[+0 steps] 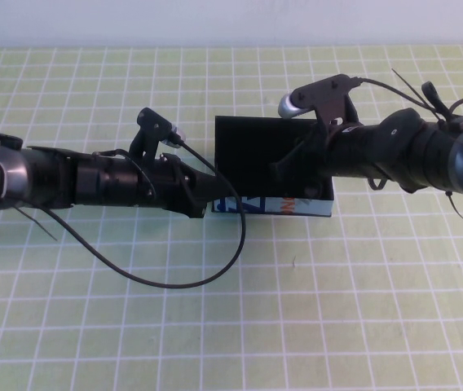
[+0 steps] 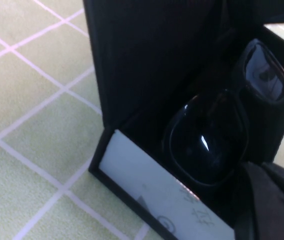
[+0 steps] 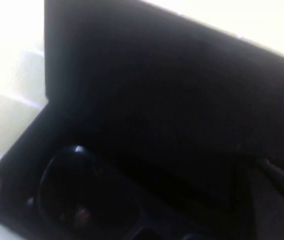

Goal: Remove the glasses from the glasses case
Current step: Pick up the glasses from the glasses case

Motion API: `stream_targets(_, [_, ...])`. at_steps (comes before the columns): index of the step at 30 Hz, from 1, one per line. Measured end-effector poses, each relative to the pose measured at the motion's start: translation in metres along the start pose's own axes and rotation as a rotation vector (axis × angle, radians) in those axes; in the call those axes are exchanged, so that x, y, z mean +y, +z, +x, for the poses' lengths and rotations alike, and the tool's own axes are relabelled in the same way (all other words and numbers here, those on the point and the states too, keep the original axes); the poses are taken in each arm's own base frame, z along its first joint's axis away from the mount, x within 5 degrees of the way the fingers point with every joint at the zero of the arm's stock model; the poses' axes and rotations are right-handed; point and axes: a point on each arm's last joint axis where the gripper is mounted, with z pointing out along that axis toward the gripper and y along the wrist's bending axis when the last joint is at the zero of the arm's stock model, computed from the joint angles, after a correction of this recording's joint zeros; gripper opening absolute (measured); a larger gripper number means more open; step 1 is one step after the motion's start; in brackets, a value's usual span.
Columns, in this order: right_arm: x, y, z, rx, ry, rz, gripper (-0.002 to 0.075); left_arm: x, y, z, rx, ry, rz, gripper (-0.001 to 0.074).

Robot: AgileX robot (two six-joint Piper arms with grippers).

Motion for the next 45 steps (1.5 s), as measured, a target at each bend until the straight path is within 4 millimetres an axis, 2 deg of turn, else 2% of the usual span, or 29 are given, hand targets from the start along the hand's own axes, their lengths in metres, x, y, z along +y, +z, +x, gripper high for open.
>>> stream_targets(5, [0.006, 0.001, 0.000, 0.048, 0.019, -0.082, -0.0015, 0.000, 0.000, 0.000, 0.000, 0.000, 0.000, -0.0004])
stream_targets(10, [0.018, -0.012, -0.025, 0.099, 0.038, -0.194, -0.0015, 0.000, 0.000, 0.000, 0.000, -0.002, 0.000, -0.0004])
stream_targets(17, [0.020, -0.047, -0.063, 0.386, -0.047, -0.175, -0.0015, 0.000, 0.000, 0.000, 0.000, -0.002, 0.000, -0.0004])
stream_targets(21, [0.018, -0.061, -0.083, 0.381, -0.115, -0.146, -0.0016, 0.000, 0.000, 0.000, 0.000, -0.002, 0.000, -0.0004])
stream_targets(24, [0.020, -0.065, -0.086, 0.387, -0.190, -0.181, -0.0016, 0.000, 0.000, 0.000, 0.000, -0.006, 0.000, -0.0004])
stream_targets(27, [0.021, -0.061, -0.080, 0.433, -0.270, -0.221, -0.0016, 0.000, 0.000, 0.000, 0.000, -0.006, 0.000, -0.0004])
stream_targets(35, [0.017, -0.032, -0.057, 0.520, -0.415, -0.286, -0.0016, 0.000, 0.000, 0.000, 0.000, -0.008, 0.000, -0.0004])
stream_targets(39, [0.017, -0.030, -0.064, 0.483, -0.508, -0.300, -0.0016, 0.000, 0.000, 0.000, 0.000, -0.008, 0.000, -0.0004])
stream_targets(45, [0.016, -0.020, -0.079, 0.424, -0.549, -0.289, -0.0016, 0.000, 0.000, 0.000, 0.000, -0.020, 0.000, -0.0004])
